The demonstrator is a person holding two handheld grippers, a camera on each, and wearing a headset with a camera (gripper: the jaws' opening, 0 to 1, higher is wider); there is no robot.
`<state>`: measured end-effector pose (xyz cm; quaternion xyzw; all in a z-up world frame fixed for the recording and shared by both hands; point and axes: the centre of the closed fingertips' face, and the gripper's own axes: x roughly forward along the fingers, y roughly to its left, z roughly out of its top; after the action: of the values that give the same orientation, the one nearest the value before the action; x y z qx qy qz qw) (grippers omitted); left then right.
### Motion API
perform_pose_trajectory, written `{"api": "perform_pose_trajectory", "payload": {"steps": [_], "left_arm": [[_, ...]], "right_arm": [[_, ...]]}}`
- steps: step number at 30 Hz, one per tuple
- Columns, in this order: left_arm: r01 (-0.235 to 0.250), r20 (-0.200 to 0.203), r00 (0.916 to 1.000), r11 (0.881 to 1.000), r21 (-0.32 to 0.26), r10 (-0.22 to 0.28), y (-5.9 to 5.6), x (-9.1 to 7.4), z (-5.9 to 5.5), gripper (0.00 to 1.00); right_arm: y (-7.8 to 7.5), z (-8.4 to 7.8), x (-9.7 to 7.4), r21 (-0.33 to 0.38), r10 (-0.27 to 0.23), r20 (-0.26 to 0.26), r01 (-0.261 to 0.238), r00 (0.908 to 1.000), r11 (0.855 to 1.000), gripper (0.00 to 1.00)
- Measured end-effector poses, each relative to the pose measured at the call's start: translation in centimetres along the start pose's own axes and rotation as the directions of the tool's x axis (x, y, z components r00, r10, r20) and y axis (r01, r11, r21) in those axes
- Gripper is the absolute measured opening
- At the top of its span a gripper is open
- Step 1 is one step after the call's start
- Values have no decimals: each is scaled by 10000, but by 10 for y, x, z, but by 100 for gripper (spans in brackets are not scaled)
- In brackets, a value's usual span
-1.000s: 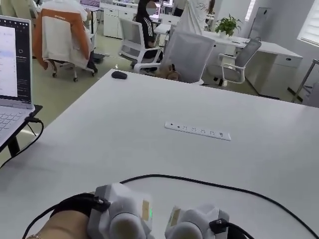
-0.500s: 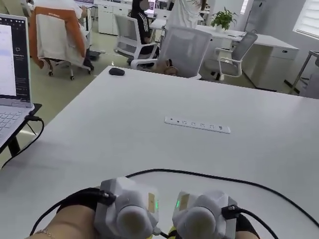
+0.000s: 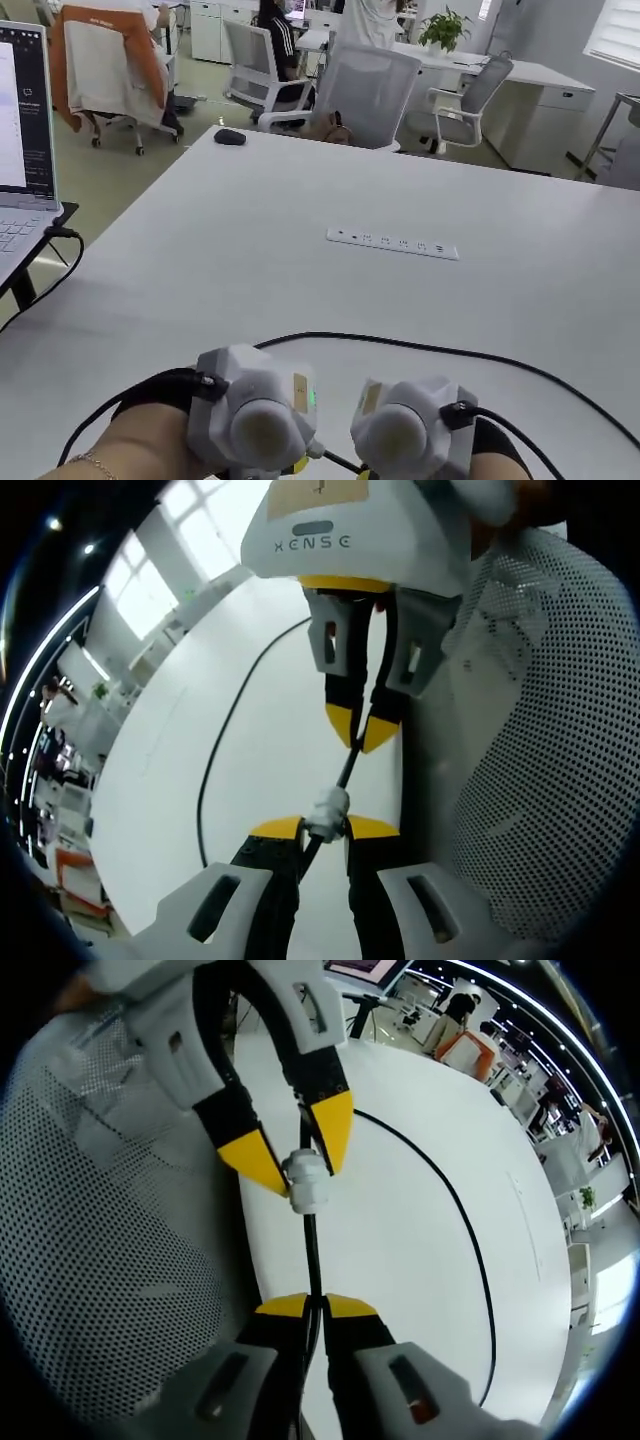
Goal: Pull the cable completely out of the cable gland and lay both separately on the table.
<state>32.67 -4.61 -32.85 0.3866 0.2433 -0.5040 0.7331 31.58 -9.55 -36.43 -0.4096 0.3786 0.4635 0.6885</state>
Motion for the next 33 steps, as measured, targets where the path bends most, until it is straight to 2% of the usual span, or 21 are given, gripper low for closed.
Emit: {"api": "perform_pose_trajectory", "payload": {"steps": [2,4,5,6,8,11,14,18,24,28,31,33], "left_arm": [[-4,-20,10000,10000,33,4,0,0,0,17],[-4,-44,10000,10000,37,4,0,0,-1,17],[8,-87,10000,10000,56,-7,0,0,-2,17],[35,-133,9999,10000,76,-34,-1,1,-3,17],[46,-155,9999,9999,121,-45,-1,1,-3,17],[46,-144,9999,9999,94,-44,-1,0,-3,18],[32,-143,9999,9999,128,-30,-1,0,-2,18],[55,-168,9998,9999,136,-52,-2,0,-3,18],[175,-162,9997,9998,109,-173,-4,2,-3,17],[217,-162,9996,9996,197,-213,-5,3,-1,18],[189,-76,9998,9997,135,-188,-5,2,0,18],[157,11,9999,9999,40,-157,-3,1,1,18]], "right_arm": [[1,-3,1,-64,24,-173,-26,9998,10000,4],[1,-10,1,-442,-4,-579,-21,9983,9990,6],[2,-9,1,-539,-30,-551,0,9985,9985,9],[3,-7,1,-491,-3,-447,-19,9990,9988,11],[7,4,0,-256,242,78,-240,9997,9994,14],[9,16,-2,-368,375,625,-353,9973,9987,16],[10,30,-6,-259,466,1329,-436,9900,9987,17],[8,38,-10,-89,440,1782,-431,9830,9990,15],[6,35,-9,-158,350,1650,-328,9857,9993,4],[7,32,-7,-66,415,1572,-410,9867,9991,4],[1,22,-5,-45,102,1033,-98,9946,9999,4],[0,17,-4,68,50,865,-56,9962,10000,4]]}}
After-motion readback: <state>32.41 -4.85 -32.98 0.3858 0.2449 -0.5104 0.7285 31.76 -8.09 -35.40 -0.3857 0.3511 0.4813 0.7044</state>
